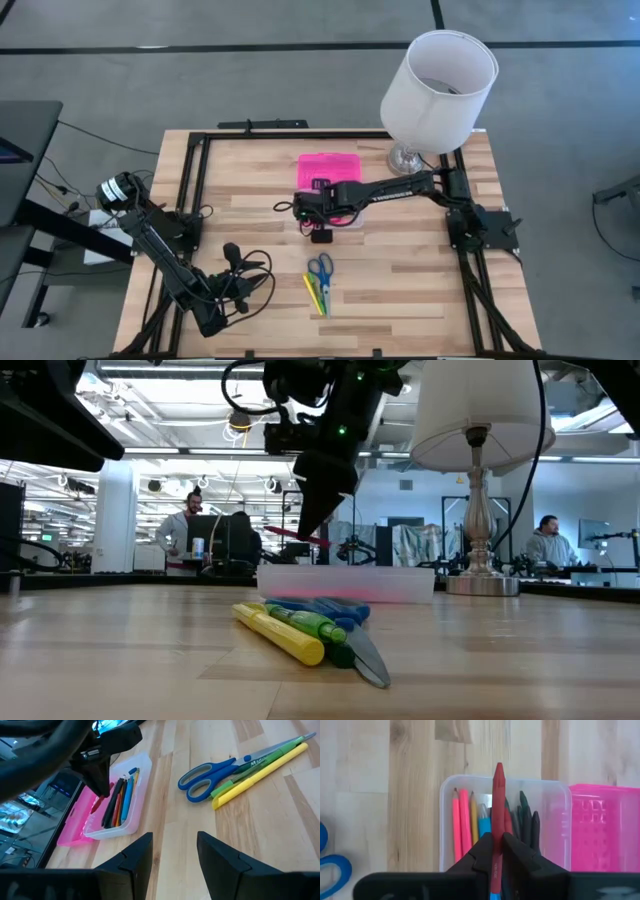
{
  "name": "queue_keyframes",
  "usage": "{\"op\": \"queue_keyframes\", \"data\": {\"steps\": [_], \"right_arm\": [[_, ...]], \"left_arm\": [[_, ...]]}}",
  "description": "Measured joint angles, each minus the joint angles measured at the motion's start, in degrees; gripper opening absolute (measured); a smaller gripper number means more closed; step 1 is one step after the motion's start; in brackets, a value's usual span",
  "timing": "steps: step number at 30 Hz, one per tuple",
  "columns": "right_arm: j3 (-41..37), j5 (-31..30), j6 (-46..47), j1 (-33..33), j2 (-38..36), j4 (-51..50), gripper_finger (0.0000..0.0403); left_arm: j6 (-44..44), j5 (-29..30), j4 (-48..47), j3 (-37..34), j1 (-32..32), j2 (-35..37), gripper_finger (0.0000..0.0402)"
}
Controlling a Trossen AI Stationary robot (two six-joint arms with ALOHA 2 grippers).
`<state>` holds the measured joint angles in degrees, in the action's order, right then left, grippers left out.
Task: Pick & place school supplies into a supply box
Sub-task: Put the red crayon into the supply box
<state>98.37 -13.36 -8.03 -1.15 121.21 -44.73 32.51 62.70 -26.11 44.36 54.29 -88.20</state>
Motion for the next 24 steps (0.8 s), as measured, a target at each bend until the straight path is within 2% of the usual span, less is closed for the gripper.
{"op": "queue_keyframes", "data": {"steps": [24], "right_arm": [[-4.0, 1.4, 1.1, 0.9, 0.0, -1.0, 0.0031]], "left_arm": [[0.0, 0.0, -0.1, 0.0, 0.0, 0.0, 0.0148]]}}
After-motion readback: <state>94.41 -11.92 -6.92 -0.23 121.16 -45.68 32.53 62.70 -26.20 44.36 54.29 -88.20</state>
